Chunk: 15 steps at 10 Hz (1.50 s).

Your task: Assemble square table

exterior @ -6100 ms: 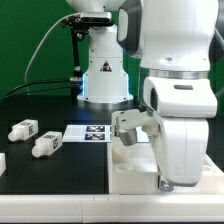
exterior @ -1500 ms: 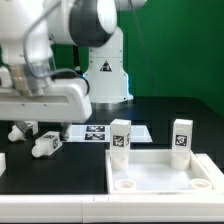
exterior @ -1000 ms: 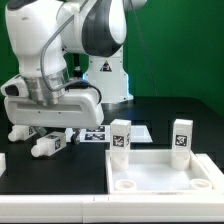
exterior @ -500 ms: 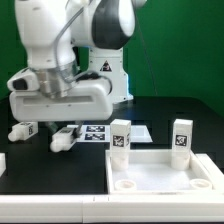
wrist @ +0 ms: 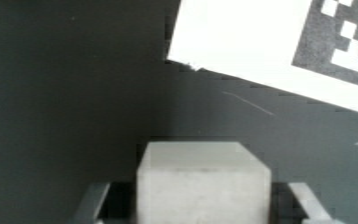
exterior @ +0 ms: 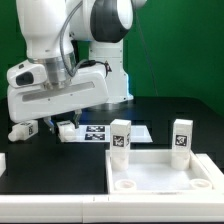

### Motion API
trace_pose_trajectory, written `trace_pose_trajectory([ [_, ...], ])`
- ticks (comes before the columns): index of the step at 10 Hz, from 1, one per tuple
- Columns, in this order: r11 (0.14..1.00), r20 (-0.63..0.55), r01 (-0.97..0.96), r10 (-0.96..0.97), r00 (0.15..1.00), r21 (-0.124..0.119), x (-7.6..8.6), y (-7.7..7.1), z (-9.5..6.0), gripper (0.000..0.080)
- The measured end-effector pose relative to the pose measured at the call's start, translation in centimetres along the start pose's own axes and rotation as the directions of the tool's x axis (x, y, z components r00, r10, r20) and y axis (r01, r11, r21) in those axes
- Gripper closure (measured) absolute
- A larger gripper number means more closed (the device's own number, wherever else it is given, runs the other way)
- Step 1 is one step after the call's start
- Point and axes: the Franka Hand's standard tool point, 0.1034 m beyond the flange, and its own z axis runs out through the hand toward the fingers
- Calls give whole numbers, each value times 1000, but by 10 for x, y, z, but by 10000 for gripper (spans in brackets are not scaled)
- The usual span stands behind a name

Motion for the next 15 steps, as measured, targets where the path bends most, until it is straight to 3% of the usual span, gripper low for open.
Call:
trace_pose_trajectory([
  [1,976,-14,212,-213,977,-52,12,-2,-3,515],
  [2,922,-11,371,-374,927,-108,27,-13,-8,515],
  [3,848,9,510,-514,857,-141,32,-24,-6,515],
  [7,727,50,673,-674,737,-131,25,-14,-4,515],
  [9,327,142,935,-928,345,-136,16,14,-6,515],
  [10,190,173,973,-962,211,-131,17,15,-2,515],
  [11,194,164,975,-964,210,-111,12,15,0,515],
  [13,59,192,995,-979,73,-79,10,18,0,515],
  [14,-67,210,996,-976,-54,-56,8,20,2,515],
  [15,-268,222,963,-940,-258,-14,0,26,8,515],
])
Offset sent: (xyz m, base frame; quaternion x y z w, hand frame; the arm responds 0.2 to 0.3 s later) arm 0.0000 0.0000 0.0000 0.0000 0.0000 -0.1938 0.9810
